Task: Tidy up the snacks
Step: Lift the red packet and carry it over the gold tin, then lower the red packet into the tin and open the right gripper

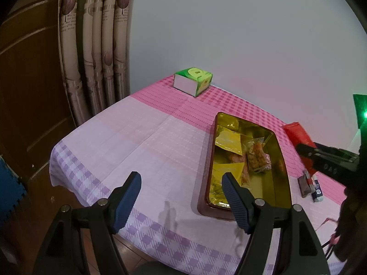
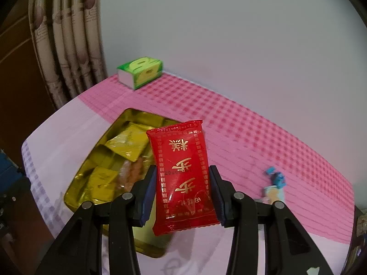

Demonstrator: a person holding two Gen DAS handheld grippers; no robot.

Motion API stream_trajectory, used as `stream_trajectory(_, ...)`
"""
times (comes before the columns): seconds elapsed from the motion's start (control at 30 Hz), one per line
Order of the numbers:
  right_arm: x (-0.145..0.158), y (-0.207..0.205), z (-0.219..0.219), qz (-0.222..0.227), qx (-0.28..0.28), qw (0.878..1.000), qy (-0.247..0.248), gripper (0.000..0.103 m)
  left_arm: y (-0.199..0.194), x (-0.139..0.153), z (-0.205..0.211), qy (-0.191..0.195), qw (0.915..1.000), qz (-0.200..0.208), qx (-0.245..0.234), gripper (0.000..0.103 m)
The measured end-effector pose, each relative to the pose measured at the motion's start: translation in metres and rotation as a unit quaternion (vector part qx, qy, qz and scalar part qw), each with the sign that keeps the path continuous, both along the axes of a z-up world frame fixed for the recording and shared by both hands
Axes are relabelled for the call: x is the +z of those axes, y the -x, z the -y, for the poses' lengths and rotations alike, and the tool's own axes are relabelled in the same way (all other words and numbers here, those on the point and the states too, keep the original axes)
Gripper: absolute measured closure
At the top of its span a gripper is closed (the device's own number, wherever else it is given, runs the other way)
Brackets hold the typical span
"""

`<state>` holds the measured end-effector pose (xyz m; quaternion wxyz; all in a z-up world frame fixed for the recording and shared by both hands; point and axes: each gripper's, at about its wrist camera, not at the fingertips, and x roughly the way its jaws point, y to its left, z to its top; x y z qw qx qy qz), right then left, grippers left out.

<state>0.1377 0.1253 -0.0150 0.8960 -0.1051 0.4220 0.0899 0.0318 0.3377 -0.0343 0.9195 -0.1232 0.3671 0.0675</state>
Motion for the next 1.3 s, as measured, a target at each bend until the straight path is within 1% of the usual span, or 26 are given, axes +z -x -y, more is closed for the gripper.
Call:
stream_trajectory(0.3,-0.023,0.003,-0.030,-0.018,0.013,1.000,-0.004,0.062,0.000,-0.001,-0.001,-0.003,1.0000,0.000,0.002,0.029)
stream_trajectory(0.6,-0.052,0.013,-0.035,-0.039,0.011,0.999,-0.010,0.062,-0.001,0.000,0.001,-0.003,1.0000,-0.001,0.001,0.029)
stream_trajectory(1.3,-0.069,0.017,-0.039,-0.054,0.017,0.998,-0.007,0.062,-0.001,-0.001,0.003,-0.006,1.0000,-0.001,-0.001,0.029)
